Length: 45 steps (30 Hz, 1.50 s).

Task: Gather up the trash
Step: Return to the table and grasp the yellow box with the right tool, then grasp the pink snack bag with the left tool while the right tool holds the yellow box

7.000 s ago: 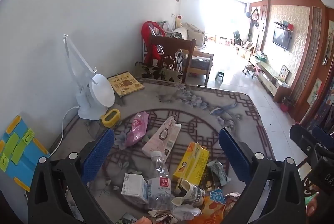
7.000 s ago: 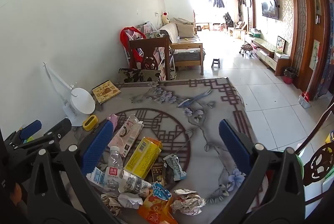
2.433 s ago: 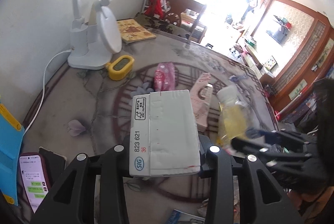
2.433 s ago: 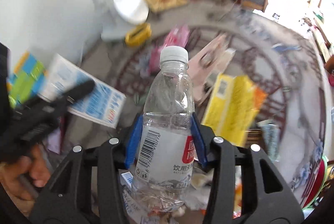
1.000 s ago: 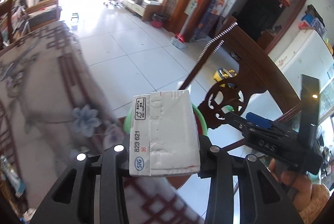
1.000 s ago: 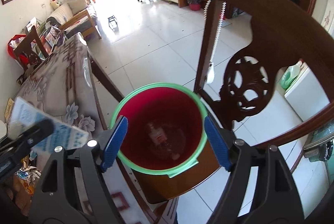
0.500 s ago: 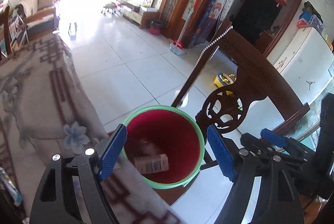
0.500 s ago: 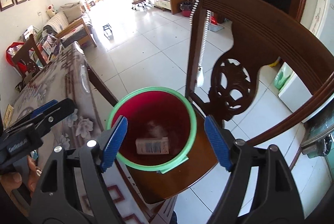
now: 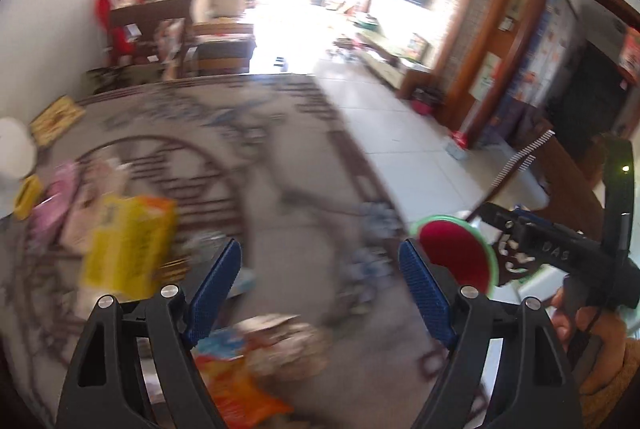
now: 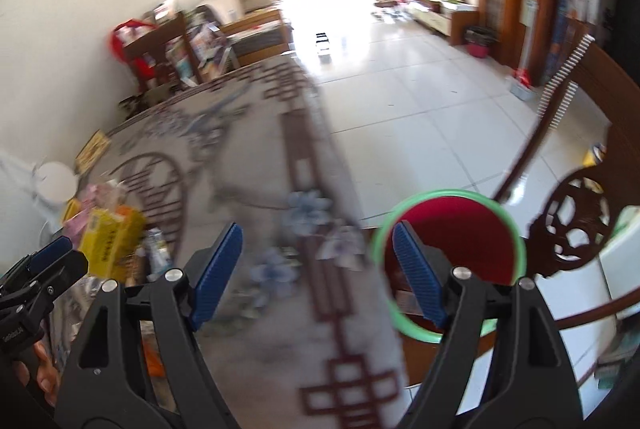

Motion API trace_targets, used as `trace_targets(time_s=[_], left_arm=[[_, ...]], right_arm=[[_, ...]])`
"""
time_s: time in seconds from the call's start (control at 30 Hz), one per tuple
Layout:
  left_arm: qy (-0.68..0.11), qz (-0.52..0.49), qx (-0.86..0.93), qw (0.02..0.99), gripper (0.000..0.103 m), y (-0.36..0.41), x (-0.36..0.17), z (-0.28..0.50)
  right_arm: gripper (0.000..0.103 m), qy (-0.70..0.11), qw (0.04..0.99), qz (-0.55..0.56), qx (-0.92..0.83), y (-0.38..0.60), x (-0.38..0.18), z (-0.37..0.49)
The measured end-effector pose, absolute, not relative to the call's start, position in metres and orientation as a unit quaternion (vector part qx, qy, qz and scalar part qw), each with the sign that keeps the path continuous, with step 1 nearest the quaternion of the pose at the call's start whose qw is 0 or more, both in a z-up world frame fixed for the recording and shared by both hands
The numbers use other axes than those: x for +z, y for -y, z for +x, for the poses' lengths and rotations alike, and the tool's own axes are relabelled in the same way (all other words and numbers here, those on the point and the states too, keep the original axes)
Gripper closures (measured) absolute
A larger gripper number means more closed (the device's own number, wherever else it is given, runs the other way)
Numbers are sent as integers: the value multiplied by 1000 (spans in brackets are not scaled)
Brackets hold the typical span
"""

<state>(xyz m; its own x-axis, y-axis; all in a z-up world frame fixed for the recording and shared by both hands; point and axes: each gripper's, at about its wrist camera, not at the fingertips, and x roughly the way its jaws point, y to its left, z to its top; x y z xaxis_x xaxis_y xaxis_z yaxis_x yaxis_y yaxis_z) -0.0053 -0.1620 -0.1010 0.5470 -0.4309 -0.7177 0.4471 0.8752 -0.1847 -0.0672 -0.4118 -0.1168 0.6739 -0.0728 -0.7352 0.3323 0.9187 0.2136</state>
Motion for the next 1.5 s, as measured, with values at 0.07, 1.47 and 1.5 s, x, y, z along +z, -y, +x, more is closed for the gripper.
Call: trace_targets(time_s=[0.07, 1.47, 1.5], left_arm=[[-408, 1, -210, 888, 25, 120, -102, 0], [-431, -21, -69, 899, 25, -106, -140, 198], [-443, -26, -61, 894, 25, -107, -151, 213]], right_arm=[[27, -390, 904, 155, -83, 383, -112, -56], [67, -524, 837, 115, 105, 102, -173, 99], [67, -520, 840, 112, 104, 103, -168, 95]])
